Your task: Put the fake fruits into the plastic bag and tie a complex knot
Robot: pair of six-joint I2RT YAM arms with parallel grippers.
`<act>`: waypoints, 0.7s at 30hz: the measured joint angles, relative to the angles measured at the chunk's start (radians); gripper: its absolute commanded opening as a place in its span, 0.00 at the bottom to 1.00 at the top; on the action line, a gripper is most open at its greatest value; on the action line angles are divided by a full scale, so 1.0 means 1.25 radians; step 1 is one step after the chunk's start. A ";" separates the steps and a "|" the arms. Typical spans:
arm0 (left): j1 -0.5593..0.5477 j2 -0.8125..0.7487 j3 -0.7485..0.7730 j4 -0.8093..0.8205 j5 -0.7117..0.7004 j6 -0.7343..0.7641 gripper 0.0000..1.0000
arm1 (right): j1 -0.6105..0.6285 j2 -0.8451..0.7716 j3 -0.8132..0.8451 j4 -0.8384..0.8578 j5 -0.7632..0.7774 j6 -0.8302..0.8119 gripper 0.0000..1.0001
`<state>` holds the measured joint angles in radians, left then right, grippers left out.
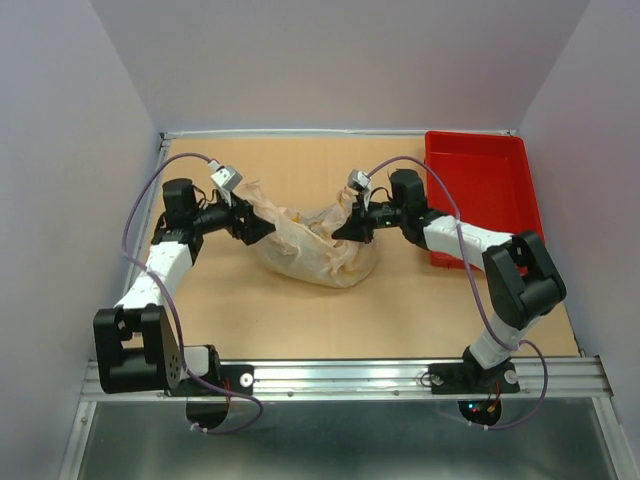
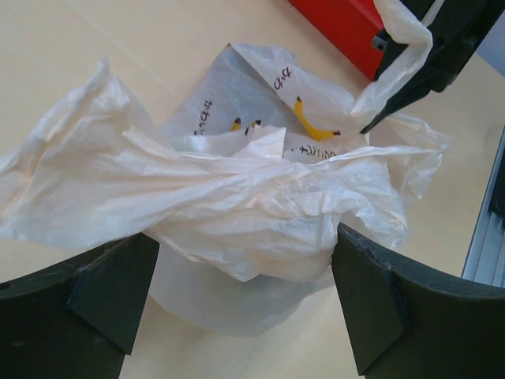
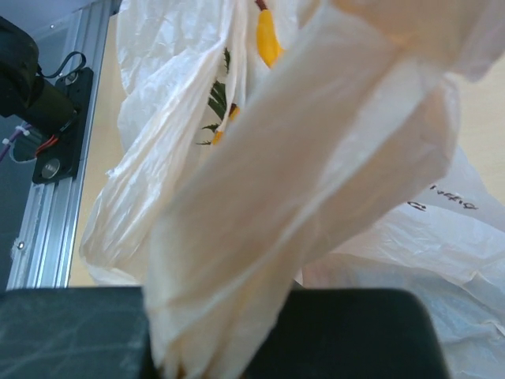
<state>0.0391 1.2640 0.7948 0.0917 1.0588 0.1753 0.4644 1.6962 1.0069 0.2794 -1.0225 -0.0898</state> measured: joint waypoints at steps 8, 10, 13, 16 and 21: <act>-0.059 0.073 -0.001 0.257 0.012 -0.170 0.99 | 0.023 0.000 0.014 -0.023 0.003 -0.042 0.01; -0.071 0.095 -0.006 0.327 0.016 -0.232 0.99 | 0.026 0.000 0.014 -0.029 0.005 -0.052 0.00; -0.072 0.127 -0.013 0.419 0.024 -0.316 0.97 | 0.028 0.000 0.014 -0.038 0.008 -0.064 0.00; -0.072 0.164 -0.013 0.523 0.033 -0.419 0.95 | 0.028 0.000 0.014 -0.050 0.015 -0.078 0.00; -0.072 0.185 -0.036 0.699 0.060 -0.596 0.97 | 0.028 0.000 0.014 -0.058 0.024 -0.092 0.01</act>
<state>-0.0505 1.4948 0.7502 0.9649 1.1343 -0.5697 0.4992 1.6962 1.0248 0.2073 -0.9924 -0.2054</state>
